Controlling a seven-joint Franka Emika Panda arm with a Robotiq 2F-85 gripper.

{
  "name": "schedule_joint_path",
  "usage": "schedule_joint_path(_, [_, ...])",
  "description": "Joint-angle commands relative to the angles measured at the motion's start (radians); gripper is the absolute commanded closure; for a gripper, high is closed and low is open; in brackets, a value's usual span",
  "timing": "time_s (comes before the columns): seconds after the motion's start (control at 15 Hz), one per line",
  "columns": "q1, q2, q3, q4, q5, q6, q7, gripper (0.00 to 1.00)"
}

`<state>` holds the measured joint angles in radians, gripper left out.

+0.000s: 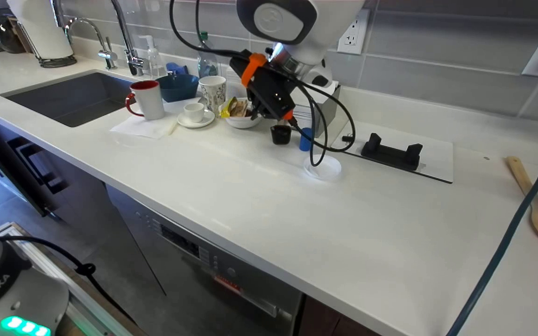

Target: Put the yellow packet on the cup lid, then shift the lid to the right

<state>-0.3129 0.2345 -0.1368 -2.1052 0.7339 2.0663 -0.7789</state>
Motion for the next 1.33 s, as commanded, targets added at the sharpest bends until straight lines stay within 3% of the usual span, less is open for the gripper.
schedule_joint_path(0.0, [-0.011, -0.011, -0.038, 0.030, 0.063, 0.006, 0.117, 1.00])
schedule_joint_path(0.67, [-0.023, 0.044, -0.085, 0.069, 0.137, 0.273, 0.423, 1.00])
schedule_joint_path(1.27, [-0.132, 0.115, -0.111, 0.096, 0.240, 0.211, 0.398, 1.00])
